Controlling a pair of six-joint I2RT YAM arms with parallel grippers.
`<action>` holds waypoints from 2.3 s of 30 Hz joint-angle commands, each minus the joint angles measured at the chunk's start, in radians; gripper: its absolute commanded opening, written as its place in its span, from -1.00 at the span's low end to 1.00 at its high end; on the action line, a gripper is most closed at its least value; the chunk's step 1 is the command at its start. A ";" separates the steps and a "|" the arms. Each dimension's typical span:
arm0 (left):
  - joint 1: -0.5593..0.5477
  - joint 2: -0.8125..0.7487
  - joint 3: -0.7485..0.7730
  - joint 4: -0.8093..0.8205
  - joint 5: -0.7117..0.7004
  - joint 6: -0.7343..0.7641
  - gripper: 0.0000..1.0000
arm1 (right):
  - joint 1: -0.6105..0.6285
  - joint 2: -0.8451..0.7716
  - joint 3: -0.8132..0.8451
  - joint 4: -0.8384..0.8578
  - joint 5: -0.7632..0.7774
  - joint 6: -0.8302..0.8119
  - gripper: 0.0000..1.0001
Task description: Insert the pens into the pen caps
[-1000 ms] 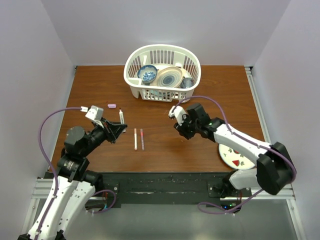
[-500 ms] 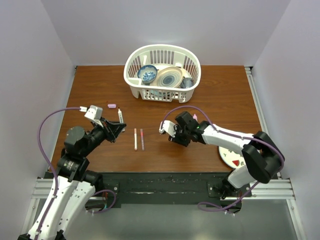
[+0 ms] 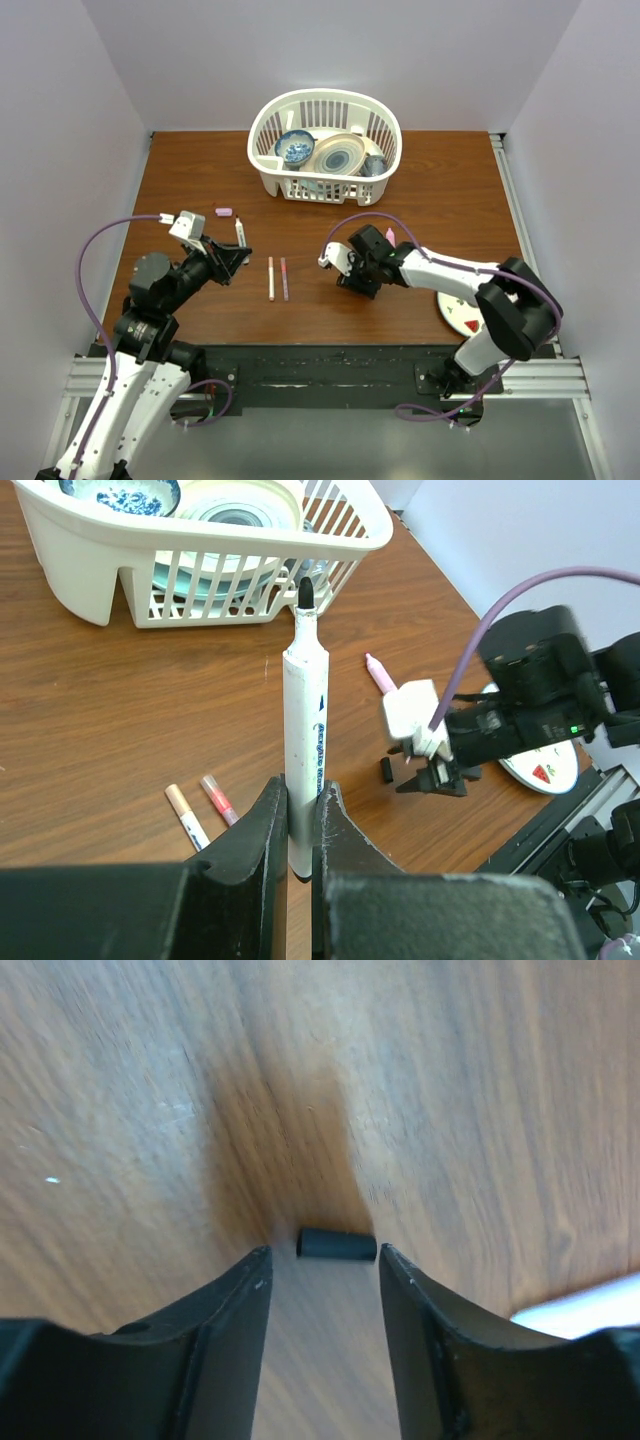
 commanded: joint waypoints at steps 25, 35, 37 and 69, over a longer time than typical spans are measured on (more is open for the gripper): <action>0.001 -0.032 0.024 0.022 -0.001 -0.006 -1.00 | 0.003 -0.049 0.179 -0.417 0.498 1.935 -0.18; 0.001 -0.032 0.024 0.019 -0.002 -0.006 -1.00 | 0.003 0.111 0.265 -0.414 0.485 1.962 -0.25; 0.001 -0.036 0.024 0.019 -0.005 -0.006 -1.00 | 0.003 0.131 0.267 -0.409 0.485 1.964 -0.23; 0.001 -0.041 0.024 0.012 -0.025 -0.009 -1.00 | 0.012 0.209 0.126 -0.207 0.502 1.851 -0.90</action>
